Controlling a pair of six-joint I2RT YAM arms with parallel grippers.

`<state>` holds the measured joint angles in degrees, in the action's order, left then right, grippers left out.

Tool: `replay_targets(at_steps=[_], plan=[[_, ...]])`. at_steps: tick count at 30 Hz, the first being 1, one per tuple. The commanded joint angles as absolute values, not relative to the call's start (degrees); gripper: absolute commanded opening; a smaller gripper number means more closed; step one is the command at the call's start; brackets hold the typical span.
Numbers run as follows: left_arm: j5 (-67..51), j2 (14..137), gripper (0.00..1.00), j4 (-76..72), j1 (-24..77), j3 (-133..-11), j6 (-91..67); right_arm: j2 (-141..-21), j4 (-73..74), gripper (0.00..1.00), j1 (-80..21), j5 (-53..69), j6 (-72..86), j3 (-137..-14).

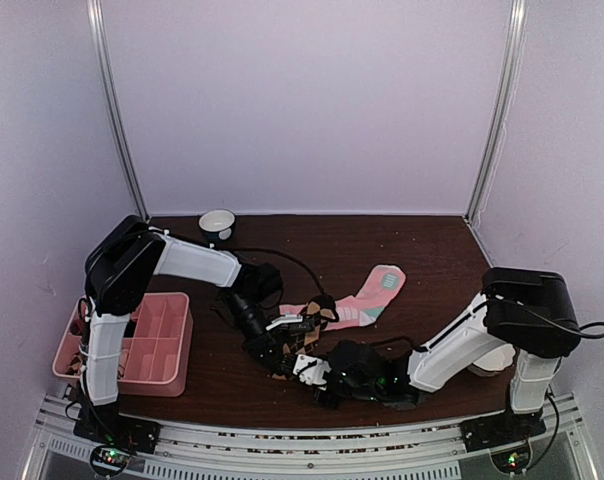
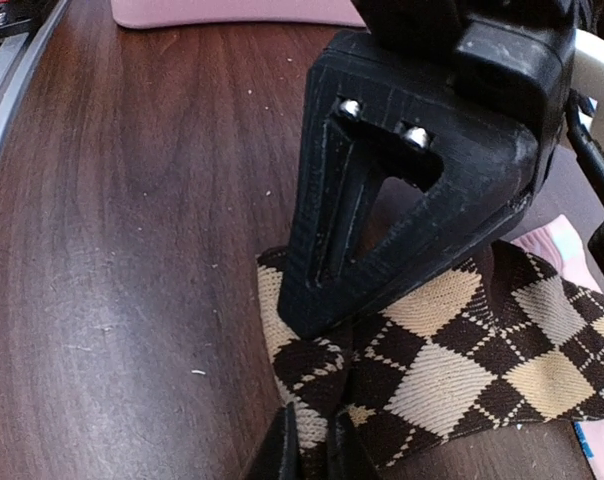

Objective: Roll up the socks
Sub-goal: Roll the sock.

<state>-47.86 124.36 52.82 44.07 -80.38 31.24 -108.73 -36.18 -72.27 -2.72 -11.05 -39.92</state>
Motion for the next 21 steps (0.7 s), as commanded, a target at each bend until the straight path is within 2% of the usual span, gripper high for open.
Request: replay_targets(at_steps=[1, 8, 15, 21], plan=[[-42.4, 124.4, 0.16, 53.6, 43.5, -80.4, 32.8, -107.8, -34.6, 0.05, -71.6, -0.3, -8.4, -40.0], [-35.9, 116.8, 0.35, 45.4, 43.5, -75.5, 31.1, -105.6, -29.5, 0.00, -70.7, 4.3, -3.1, -39.1], [-33.3, 103.4, 0.39, 33.0, 43.6, -64.3, 32.7, -107.5, -17.4, 0.00, -66.8, 11.4, 7.1, -42.9], [-35.7, 98.7, 0.40, 30.5, 43.5, -60.4, 34.6, -108.4, -15.1, 0.00, -65.1, 16.1, 10.8, -44.7]])
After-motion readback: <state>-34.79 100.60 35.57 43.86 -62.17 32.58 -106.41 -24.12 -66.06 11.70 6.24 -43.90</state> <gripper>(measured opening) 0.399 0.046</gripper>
